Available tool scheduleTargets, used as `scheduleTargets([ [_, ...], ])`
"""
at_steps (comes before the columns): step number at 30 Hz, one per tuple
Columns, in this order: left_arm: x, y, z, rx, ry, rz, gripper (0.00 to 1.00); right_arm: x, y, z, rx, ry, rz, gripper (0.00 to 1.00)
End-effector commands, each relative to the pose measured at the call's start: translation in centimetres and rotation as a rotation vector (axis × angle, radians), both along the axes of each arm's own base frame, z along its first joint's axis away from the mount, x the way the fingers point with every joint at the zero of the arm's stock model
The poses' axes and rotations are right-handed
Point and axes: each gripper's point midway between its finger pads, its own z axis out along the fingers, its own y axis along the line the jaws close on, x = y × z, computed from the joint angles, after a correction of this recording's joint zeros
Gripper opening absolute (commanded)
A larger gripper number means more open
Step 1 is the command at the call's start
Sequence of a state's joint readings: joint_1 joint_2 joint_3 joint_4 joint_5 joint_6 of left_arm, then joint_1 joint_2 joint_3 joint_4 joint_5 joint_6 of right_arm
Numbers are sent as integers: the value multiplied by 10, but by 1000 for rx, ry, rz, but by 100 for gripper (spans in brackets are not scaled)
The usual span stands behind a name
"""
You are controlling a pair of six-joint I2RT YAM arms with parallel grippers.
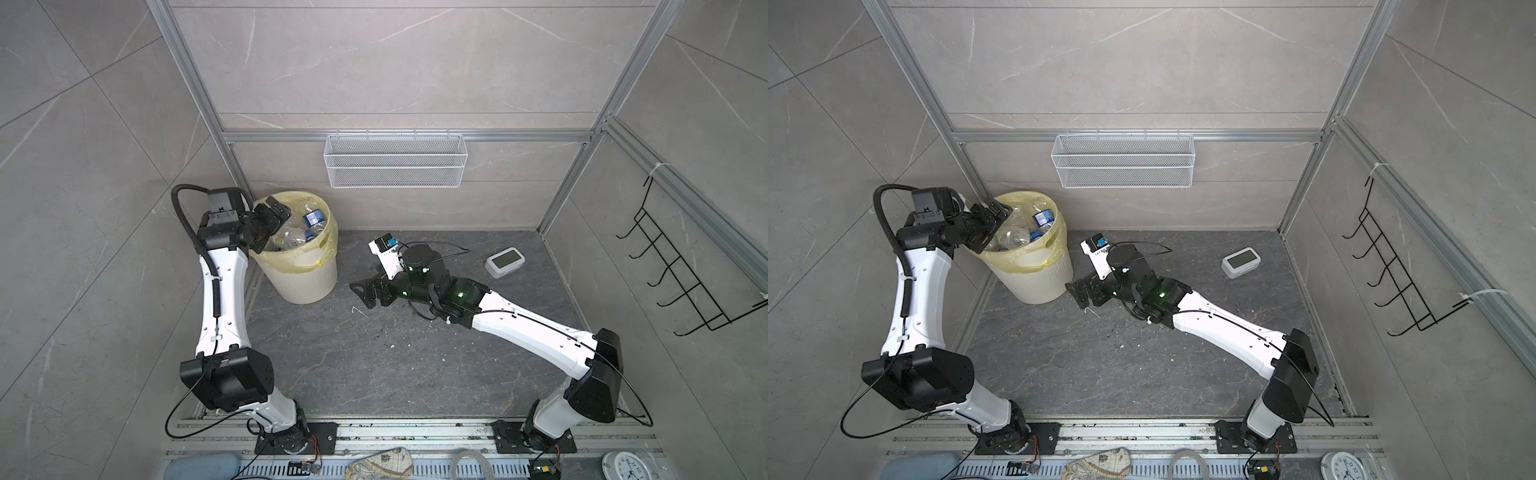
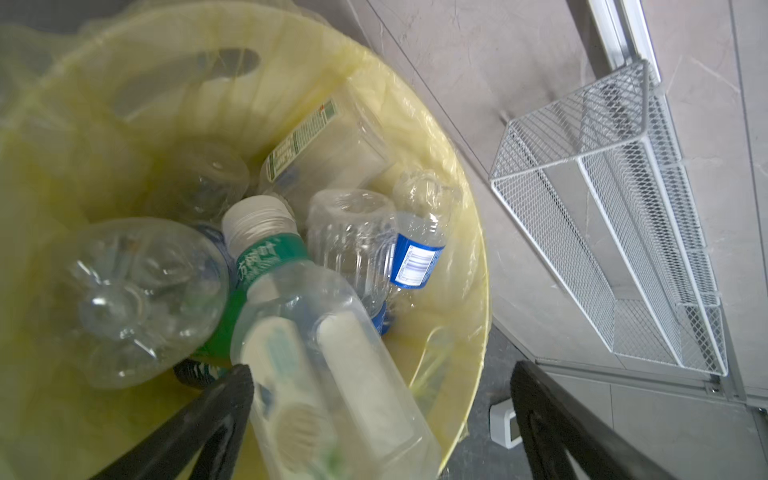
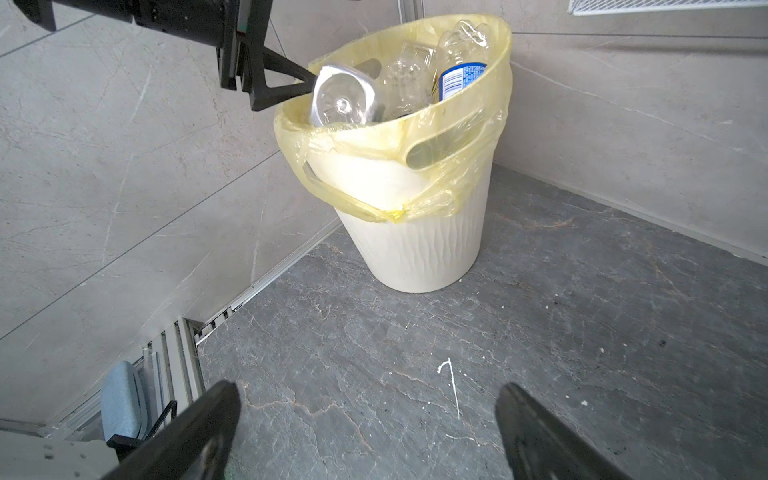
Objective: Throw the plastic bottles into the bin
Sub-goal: 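Carry the green-label bottle over the bin with the left gripper and release it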
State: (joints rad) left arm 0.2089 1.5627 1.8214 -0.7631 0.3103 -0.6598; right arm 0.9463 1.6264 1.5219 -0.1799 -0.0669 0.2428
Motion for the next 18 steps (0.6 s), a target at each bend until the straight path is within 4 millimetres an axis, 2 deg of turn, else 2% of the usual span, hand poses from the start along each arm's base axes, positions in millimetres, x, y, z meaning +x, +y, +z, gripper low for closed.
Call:
scheduleTargets([
  [1,-34,-17,70,7,-191,-45,100,-3,0,7,21,7,0,99],
  [12,-71,-31,90,65,-311,-99,100,5,6,2,24,32,-7,99],
  [15,-83,-46,94,109,-389,-152,100,17,0,1,13,45,-35,100],
  [18,-97,-74,102,228,-494,-234,100,37,-16,4,8,60,-93,99],
])
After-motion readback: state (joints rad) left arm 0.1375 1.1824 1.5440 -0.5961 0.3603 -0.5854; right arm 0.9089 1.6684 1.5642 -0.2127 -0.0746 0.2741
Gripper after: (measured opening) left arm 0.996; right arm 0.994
